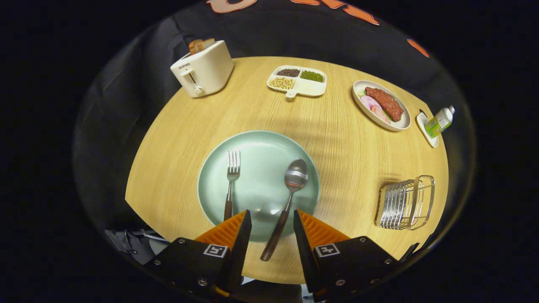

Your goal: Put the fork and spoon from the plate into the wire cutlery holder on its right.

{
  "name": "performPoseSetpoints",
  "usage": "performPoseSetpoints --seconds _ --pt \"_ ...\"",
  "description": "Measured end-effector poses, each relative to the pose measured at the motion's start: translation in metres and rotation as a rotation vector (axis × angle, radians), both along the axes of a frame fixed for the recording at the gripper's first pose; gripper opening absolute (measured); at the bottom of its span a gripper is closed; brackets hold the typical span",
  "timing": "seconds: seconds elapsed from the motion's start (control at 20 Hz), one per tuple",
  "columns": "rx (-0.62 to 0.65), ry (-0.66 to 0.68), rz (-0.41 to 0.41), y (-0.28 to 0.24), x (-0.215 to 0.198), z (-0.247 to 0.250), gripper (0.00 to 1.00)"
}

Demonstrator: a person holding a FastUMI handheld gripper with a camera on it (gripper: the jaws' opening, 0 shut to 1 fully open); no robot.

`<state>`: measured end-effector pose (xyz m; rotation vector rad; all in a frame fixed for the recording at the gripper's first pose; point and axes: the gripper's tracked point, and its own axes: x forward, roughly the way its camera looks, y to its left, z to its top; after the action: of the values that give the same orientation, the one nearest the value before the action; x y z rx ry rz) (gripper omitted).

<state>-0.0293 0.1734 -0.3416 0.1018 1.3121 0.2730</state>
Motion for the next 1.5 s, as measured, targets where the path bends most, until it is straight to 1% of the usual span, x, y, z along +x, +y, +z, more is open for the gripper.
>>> performPoseSetpoints --seconds 0.1,0.2,0.35,0.45,0.55,0.7,0.8,0.95,1.1,1.35,1.5 --pt "-0.015 0.075 -0.022 0.0 0.001 -0.013 0.56" --pt "-0.032 0.135 -0.043 0.0 0.001 -0.024 0.54" --pt "-0.056 0.179 -0.051 -0.002 0.0 -0.037 0.53" --pt "-0.065 0.208 -0.062 -0.002 -0.001 -0.042 0.44" --pt "-0.074 0.229 -0.077 -0.003 0.001 -0.047 0.32" --pt "-0.066 0.275 -0.125 -0.003 -0.001 -0.051 0.17" --pt "-0.032 0.315 -0.151 0.002 -0.006 -0.052 0.15" --pt "-0.011 0.305 -0.181 0.002 -0.003 -0.052 0.13" --pt "0.015 0.295 -0.186 0.004 -0.002 -0.051 0.05" --pt "0.032 0.198 -0.188 -0.004 0.005 -0.036 0.04" --pt "0.076 0.141 -0.219 -0.01 0.009 -0.02 0.04"
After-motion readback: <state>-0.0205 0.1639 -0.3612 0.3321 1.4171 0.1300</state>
